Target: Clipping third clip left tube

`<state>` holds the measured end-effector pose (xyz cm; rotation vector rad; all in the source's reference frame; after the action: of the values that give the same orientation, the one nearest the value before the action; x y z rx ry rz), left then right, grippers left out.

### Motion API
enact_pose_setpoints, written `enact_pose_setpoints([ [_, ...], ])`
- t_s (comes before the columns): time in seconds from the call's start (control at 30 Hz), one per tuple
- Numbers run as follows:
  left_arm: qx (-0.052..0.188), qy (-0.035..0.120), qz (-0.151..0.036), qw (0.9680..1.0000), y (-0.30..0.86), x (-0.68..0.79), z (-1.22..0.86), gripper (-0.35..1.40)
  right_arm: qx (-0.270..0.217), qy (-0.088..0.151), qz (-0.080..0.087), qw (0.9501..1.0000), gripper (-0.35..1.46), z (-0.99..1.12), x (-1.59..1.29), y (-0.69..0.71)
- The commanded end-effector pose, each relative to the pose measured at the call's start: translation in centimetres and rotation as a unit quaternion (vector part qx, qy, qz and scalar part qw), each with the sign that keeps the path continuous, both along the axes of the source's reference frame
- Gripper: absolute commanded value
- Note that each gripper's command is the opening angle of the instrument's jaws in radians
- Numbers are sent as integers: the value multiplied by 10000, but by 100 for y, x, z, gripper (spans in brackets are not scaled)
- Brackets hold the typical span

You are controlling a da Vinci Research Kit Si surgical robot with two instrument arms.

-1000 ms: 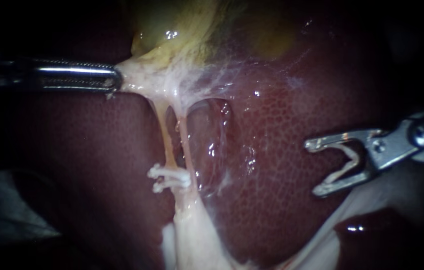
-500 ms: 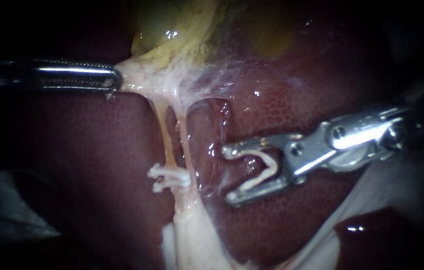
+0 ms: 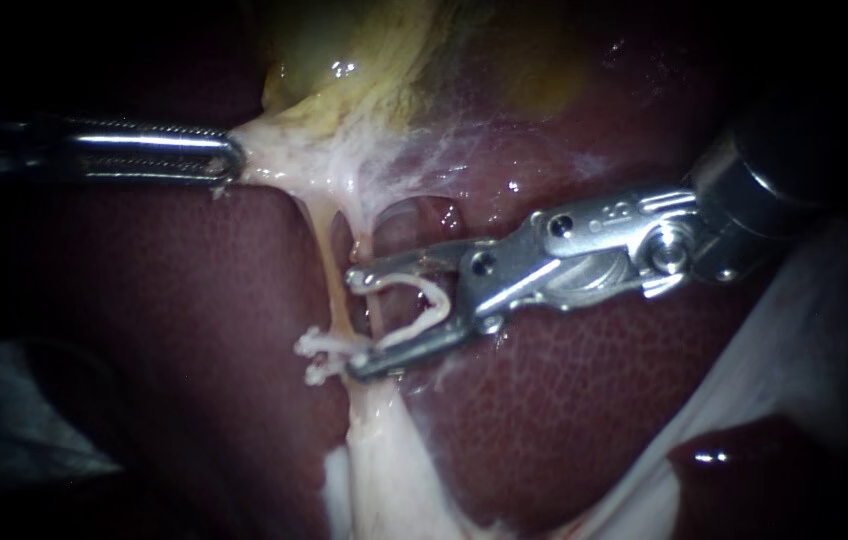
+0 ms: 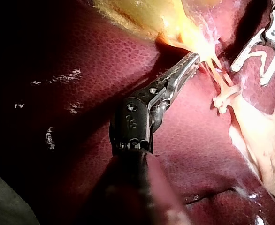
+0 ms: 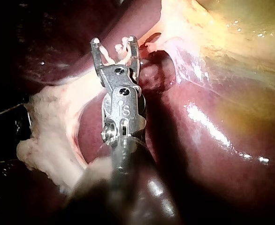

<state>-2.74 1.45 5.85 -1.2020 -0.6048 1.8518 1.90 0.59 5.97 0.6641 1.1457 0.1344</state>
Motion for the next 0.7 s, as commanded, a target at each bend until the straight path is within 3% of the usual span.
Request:
enact_pose_setpoints([
  [0.03, -2, 1, -2, 10000, 0, 0, 0, -35, -15, -8, -1, 10000, 49, 6, 0, 0],
  [0.37, -2, 1, -2, 10000, 0, 0, 0, -35, 16, -105, 29, 9999, 49, 66, -3, 5],
  [0.7, -2, 1, -3, 10000, 0, 0, -1, -35, 16, -75, -18, 10000, 49, 69, 9, 1],
])
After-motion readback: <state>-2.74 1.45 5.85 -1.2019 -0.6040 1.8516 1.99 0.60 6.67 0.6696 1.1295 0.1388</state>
